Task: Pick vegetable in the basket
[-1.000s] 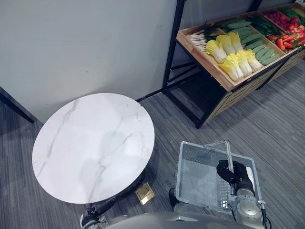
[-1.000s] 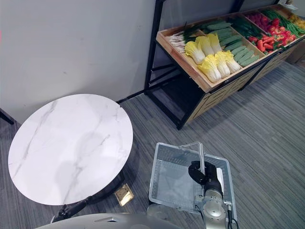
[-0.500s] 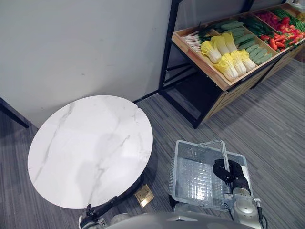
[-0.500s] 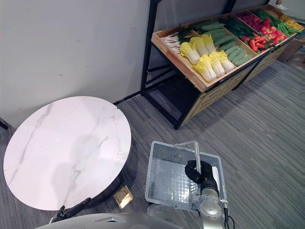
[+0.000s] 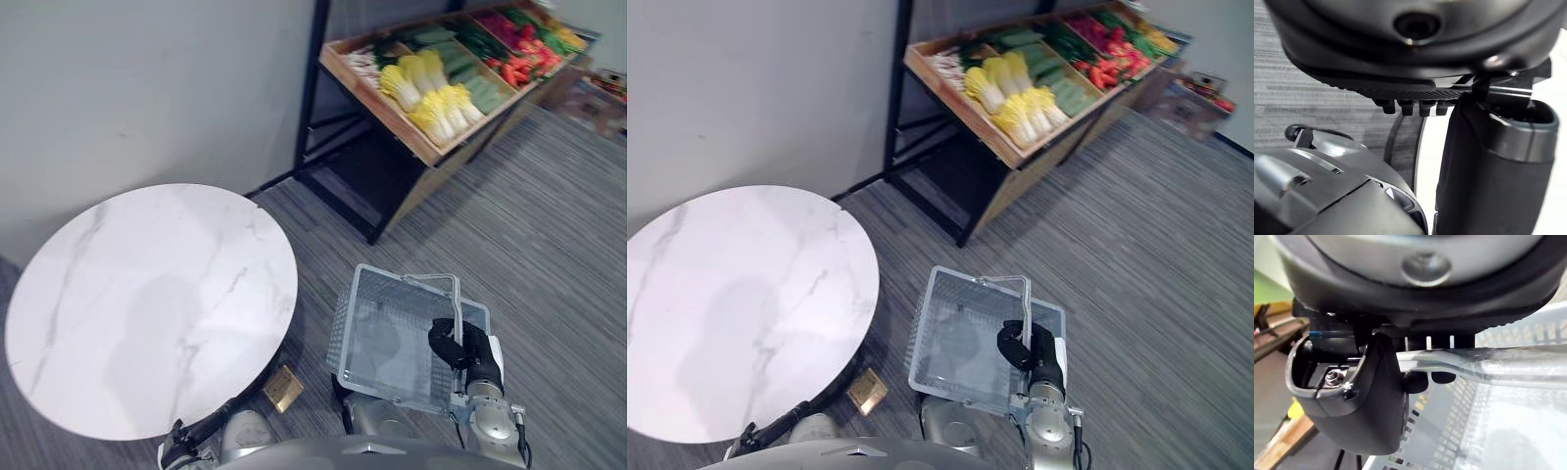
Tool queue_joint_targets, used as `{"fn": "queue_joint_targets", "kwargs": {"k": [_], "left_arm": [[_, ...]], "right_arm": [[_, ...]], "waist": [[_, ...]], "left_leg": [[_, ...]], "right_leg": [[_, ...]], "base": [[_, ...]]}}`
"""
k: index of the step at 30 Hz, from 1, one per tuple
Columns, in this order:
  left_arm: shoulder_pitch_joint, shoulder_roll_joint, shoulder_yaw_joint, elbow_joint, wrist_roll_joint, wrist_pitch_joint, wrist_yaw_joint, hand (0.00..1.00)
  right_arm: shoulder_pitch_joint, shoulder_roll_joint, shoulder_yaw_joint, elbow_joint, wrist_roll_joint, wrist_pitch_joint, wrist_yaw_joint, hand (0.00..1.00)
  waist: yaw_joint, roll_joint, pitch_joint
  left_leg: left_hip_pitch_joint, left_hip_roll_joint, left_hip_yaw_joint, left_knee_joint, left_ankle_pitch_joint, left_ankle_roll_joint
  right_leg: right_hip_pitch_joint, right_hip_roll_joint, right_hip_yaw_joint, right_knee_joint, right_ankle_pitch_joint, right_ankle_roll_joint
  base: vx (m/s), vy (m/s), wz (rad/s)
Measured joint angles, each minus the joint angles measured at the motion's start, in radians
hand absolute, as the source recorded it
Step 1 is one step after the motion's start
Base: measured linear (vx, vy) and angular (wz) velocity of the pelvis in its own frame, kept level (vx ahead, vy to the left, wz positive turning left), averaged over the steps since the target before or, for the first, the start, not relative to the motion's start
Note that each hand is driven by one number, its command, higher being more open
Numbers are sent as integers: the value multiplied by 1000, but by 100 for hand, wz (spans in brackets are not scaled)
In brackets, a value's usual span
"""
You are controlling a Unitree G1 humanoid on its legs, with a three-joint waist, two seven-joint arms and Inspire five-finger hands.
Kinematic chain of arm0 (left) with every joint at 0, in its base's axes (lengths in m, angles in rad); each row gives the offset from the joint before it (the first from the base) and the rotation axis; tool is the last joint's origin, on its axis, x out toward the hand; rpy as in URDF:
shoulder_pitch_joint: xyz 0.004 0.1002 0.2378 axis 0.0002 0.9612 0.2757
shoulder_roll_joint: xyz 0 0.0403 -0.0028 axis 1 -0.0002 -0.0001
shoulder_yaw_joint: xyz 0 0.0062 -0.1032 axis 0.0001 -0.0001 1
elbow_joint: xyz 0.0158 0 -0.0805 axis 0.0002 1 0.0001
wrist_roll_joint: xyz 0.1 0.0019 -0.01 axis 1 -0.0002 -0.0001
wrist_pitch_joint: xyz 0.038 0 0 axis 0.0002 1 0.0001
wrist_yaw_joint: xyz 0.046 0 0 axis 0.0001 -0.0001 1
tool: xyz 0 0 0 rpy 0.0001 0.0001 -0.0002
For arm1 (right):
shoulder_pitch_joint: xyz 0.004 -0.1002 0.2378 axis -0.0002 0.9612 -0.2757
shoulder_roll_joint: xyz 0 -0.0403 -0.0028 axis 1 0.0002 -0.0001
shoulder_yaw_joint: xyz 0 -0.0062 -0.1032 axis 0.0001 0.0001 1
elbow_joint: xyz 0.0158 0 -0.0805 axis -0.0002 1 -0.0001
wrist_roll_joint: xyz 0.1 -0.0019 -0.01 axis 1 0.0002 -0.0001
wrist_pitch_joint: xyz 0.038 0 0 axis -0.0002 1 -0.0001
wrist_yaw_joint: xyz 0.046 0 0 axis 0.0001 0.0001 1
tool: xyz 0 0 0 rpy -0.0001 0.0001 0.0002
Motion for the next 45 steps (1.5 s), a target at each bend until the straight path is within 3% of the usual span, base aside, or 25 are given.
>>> {"fn": "queue_joint_targets", "kwargs": {"k": [1, 2, 3, 4, 5, 7, 9, 10, 11, 12, 13, 14, 16, 17, 20, 25, 27, 28, 30, 31, 32, 33, 34, 38, 45], "left_arm": [[0, -3, 6, -6, 0, 1, 2, 100], [-9, -1, 8, -12, 0, 10, 2, 100], [-13, -4, 14, -13, 1, 15, 2, 100], [-18, -5, 16, -14, 1, 23, 7, 100], [-18, 1, 13, -13, 1, 30, 11, 100], [-15, 27, -3, -12, 2, 32, 13, 100], [-16, 62, -26, -13, 40, 31, 4, 100], [-21, 83, -35, -13, 41, 31, 3, 100], [-31, 85, -26, 7, 44, 33, -2, 100], [-44, 87, -18, 19, 44, 33, -8, 100], [-67, 74, -14, 22, 45, 27, -22, 100], [-73, 49, -6, 9, 44, 3, -23, 100], [-75, 65, -16, 6, 35, 9, -13, 100], [-83, 69, -17, 5, 35, 7, -11, 100], [-79, 46, -18, 11, 35, 12, -14, 100], [-73, 48, -48, 20, 36, 21, -9, 100], [-75, 52, -51, 18, 34, 28, -10, 100], [-75, 52, -58, 19, 35, 26, -8, 100], [-75, 55, -95, 15, 29, 12, -5, 100], [-75, 55, -97, 16, 26, 8, -5, 100], [-67, 51, -114, 15, 21, 4, -2, 100], [-64, 48, -120, 15, 18, 3, -1, 100], [-52, 31, -133, 13, 14, 2, -2, 100], [-48, 44, -156, 1, -14, -14, -7, 100], [-48, 29, -179, 1, -11, -5, -7, 100]], "right_arm": [[17, 4, 0, -16, 0, 0, 0, 0], [36, 8, -2, -24, 1, 1, -1, 0], [36, 8, -6, -24, 2, 1, -2, 0], [34, 8, -15, -25, 9, 1, -3, 0], [33, 8, -22, -25, 10, 1, -5, 0], [32, 8, -25, -19, 10, 1, -6, 0], [11, 7, -26, 6, 9, 1, -4, 0], [-5, 5, -25, 23, 8, 2, 0, 0], [-57, -7, -12, 57, 5, 3, -1, 0], [-88, -3, -9, 85, -1, 3, -2, 0], [-156, -4, -13, 121, -2, 6, -3, 0], [-202, -20, 1, 146, -3, 6, 0, 0], [-213, -38, 48, 150, -3, 6, 1, 0], [-224, -46, 68, 150, -4, 7, 5, 0], [-176, -91, 73, 132, -4, 7, 18, 0], [-63, -121, 56, 36, -4, 4, 19, 0], [-44, -117, 55, 29, -4, 4, 14, 0], [-40, -117, 54, 29, -3, 4, 11, 0], [-36, -112, 63, 33, -3, 4, 0, 0], [-38, -111, 72, 33, -2, 4, 0, 0], [-42, -112, 90, 33, -2, 3, 0, 0], [-44, -113, 92, 33, -2, 2, 0, 0], [-45, -119, 94, 35, -2, -1, -1, 0], [-55, -115, 106, 51, 0, -3, -3, 0], [-28, -115, 94, 51, 0, -3, -1, 0]], "waist": [[1, -2, 1], [4, 3, 7], [4, 6, 12], [3, 12, 25], [0, 14, 26], [-1, -1, 21], [-3, -24, 11], [-4, -48, -1], [0, -40, 5], [4, -67, 10], [21, -61, -2], [31, -62, 13], [40, -70, 5], [33, -57, 16], [11, -9, 11], [-34, -5, 7], [-31, -13, 11], [-29, -20, 15], [-24, -10, 13], [-17, -11, 14], [12, 0, 14], [17, 5, 16], [27, 47, 9], [28, 18, 6], [28, 58, 1]], "left_leg": [[-11, 9, 21, 18, -6, 4], [-14, 28, 60, 27, -6, 16], [-11, 36, 79, 24, -1, 24], [1, 55, 114, 17, 7, 27], [8, 68, 136, 0, 21, 23], [12, 66, 160, -40, 54, 14], [8, 67, 187, -91, 101, -2], [2, 61, 209, -82, 117, -8], [-29, 72, 219, -43, 163, 59], [-59, 57, 221, -32, 165, 81], [-84, -30, 241, -230, 157, 79], [-62, -35, 303, -278, 292, 70], [-66, -4, 363, -235, 280, 69], [-72, 43, 390, -196, 276, 62], [-42, 129, 408, -166, 288, 47], [39, 136, 486, -245, 388, 17], [47, 140, 452, -194, 407, 24], [42, 120, 401, -203, 374, 4], [-21, 13, 95, -242, 282, 4], [-36, -17, 13, -244, 269, 6], [-52, -81, -154, -259, 261, 8], [-50, -91, -180, -271, 268, 8], [-46, -100, -245, -307, 298, 40], [-14, -144, -250, -323, 282, 32], [29, -174, -224, -434, 306, 43]], "right_leg": [[-16, 3, -1, -7, 18, -7], [-24, -19, -69, -48, 31, -70], [-34, -44, -150, -43, 19, -99], [-64, -91, -294, 36, -9, -138], [-82, -133, -378, 149, -32, -164], [-77, -179, -401, 261, -59, -161], [-56, -243, -463, 345, -137, -145], [-66, -252, -521, 330, -130, -142], [-75, -234, -571, 279, -99, -191], [-63, -225, -555, 202, -75, -225], [-18, -223, -565, 28, -30, -231], [-30, -310, -754, 270, -178, -175], [20, -357, -908, 264, -234, -113], [28, -326, -949, 226, -234, -111], [78, -225, -936, 146, -223, -136], [126, -146, -878, 17, -180, -186], [162, -130, -818, -34, -160, -202], [165, -131, -798, -35, -159, -202], [168, -129, -715, -42, -151, -198], [169, -127, -688, -43, -147, -195], [175, -109, -611, -50, -133, -188], [177, -102, -597, -50, -131, -185], [178, -67, -547, -49, -125, -175], [158, -87, -450, -76, -96, -128], [160, -117, -443, -106, -69, -109]], "base": [[-105, 61, -73], [-85, 49, -73], [-67, 22, -81], [-43, -10, -67], [-23, -43, -62], [31, -91, -38], [101, -183, -49], [89, -205, -90], [-11, -206, -100], [-39, -198, -132], [15, -167, -167], [101, -105, -163], [133, -152, -112], [85, -199, -72], [70, -221, -45], [65, -165, -46], [36, -116, -73], [-10, -3, -73], [-15, 75, -94], [-13, 168, -148], [-9, 123, -128], [-12, 251, -158], [28, 227, -111], [-13, 166, -62], [-22, 66, -3]]}}
